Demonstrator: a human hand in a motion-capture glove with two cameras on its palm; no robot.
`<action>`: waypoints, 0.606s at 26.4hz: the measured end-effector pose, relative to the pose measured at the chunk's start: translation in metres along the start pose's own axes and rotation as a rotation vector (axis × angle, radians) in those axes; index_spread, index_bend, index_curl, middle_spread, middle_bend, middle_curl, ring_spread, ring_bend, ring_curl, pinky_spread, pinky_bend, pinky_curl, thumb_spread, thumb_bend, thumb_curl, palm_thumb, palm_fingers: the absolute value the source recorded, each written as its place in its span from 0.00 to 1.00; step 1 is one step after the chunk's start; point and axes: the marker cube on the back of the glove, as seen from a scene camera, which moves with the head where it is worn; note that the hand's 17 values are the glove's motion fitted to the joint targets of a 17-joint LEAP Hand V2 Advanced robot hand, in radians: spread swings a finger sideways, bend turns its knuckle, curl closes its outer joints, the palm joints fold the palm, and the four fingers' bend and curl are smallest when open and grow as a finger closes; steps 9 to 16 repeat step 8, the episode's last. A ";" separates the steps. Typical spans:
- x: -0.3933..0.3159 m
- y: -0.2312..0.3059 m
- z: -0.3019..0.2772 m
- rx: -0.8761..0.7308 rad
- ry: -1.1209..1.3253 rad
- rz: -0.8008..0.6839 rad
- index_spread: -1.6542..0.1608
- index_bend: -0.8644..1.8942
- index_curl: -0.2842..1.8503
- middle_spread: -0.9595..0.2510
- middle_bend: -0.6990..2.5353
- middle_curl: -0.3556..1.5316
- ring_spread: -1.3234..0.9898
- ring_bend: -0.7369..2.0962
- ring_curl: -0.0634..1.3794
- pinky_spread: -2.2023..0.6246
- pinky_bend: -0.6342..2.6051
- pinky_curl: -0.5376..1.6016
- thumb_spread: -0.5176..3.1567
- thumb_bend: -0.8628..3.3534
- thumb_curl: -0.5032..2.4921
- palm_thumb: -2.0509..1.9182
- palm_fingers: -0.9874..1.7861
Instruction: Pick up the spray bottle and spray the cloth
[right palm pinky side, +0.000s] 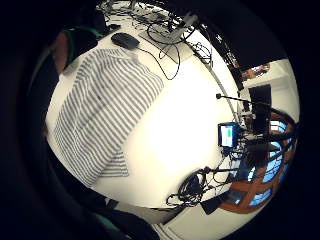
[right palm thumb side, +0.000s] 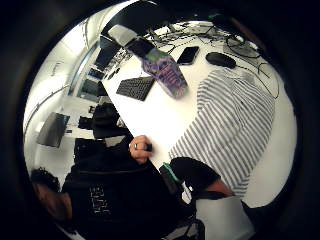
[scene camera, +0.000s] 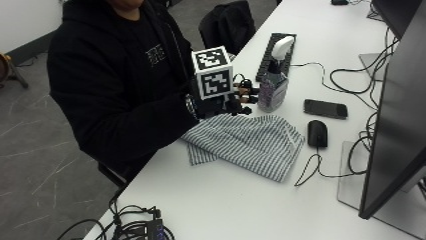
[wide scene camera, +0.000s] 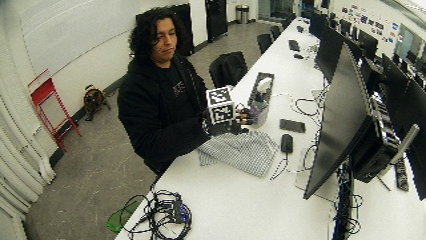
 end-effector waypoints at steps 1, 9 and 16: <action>-0.003 0.006 0.001 -0.009 0.005 -0.011 0.70 0.35 0.27 0.68 0.27 0.37 0.50 0.41 0.28 0.82 0.36 0.43 0.38 0.19 0.31 0.64 0.50; -0.020 0.032 0.010 -0.072 0.028 -0.077 0.69 0.35 0.26 0.68 0.27 0.37 0.50 0.41 0.28 0.83 0.36 0.42 0.38 0.20 0.30 0.64 0.49; -0.020 0.032 0.010 -0.072 0.028 -0.077 0.69 0.35 0.26 0.68 0.27 0.37 0.50 0.41 0.28 0.83 0.36 0.42 0.38 0.20 0.30 0.64 0.49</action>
